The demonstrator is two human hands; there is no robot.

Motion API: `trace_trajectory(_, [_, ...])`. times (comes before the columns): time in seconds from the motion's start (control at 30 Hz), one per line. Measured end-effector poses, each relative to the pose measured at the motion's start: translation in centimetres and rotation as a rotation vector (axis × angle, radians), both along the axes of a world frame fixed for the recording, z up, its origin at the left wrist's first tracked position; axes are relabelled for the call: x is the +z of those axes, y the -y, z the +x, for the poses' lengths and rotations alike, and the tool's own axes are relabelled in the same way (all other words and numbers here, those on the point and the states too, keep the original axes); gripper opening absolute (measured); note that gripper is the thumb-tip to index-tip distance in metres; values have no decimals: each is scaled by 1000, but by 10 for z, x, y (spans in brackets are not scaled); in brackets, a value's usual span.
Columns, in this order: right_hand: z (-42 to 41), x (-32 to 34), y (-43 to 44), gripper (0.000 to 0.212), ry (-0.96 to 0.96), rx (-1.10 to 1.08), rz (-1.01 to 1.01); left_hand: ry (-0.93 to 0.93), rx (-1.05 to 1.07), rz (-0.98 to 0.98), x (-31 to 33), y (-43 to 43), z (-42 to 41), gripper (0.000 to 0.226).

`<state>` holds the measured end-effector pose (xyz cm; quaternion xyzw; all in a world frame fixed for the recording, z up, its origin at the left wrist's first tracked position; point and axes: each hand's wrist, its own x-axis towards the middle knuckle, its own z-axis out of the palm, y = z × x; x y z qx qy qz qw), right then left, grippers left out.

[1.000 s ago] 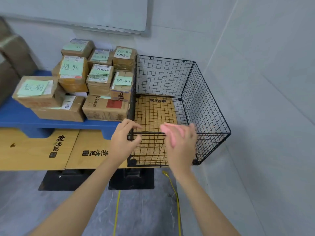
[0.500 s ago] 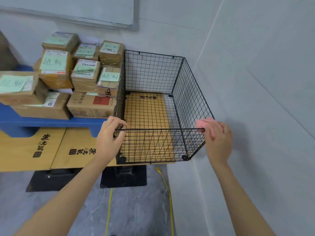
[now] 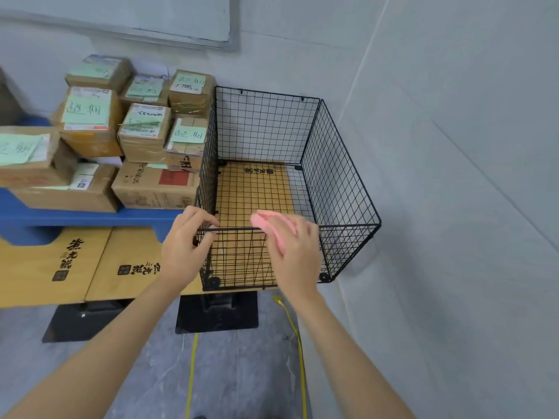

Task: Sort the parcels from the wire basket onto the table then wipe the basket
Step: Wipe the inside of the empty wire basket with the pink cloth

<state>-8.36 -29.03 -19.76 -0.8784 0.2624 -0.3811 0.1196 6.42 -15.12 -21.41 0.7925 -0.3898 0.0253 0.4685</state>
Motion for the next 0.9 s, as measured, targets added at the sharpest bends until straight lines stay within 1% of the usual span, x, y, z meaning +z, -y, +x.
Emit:
trace_trajectory(0.07, [-21,2,28,21,2,-81,48,-5,-1,-6,-1,-1,1,13])
trace_trajectory(0.13, [-48,4,65,21,60,-241,162,0,-2,-9,-2,-1,2,15])
trace_trajectory(0.17, [-62,5,84,25,69,-331,207,2,-3,-8,-2,-1,1,17])
trace_trajectory(0.2, [-72,6,100,33,70,-402,245,0,-4,-8,-2,0,1,18])
trace_trajectory(0.23, [-76,5,110,39,71,-443,274,-9,-2,-11,-2,0,0,18])
trace_trajectory(0.3, [-69,2,108,34,96,-480,336,-28,12,-31,-2,2,-1,20])
trace_trajectory(0.37, [-50,-1,82,22,122,-459,331,-39,18,-55,-2,3,-4,21])
trace_trajectory(0.4, [-39,-2,64,17,112,-396,278,-44,17,-62,-2,4,-5,21])
trace_trajectory(0.47, [-12,-4,22,16,64,-224,171,-52,17,-67,-2,4,-6,22])
trace_trajectory(0.5, [2,-3,1,15,66,-164,156,-50,17,-71,-2,4,-5,23])
trace_trajectory(0.6, [30,0,-44,16,120,-120,196,-24,4,-69,-3,3,-3,26])
trace_trajectory(0.67, [31,-4,-45,18,83,-99,158,-10,-7,-56,-3,2,-1,25])
trace_trajectory(0.77, [18,-5,-25,22,-42,-59,81,4,-20,-39,-4,1,1,23])
trace_trajectory(0.83, [4,-5,-1,26,-80,-124,125,10,-23,-35,-4,0,3,22])
trace_trajectory(0.9, [-19,-5,33,28,-87,-252,177,2,-22,-47,-4,0,2,23])
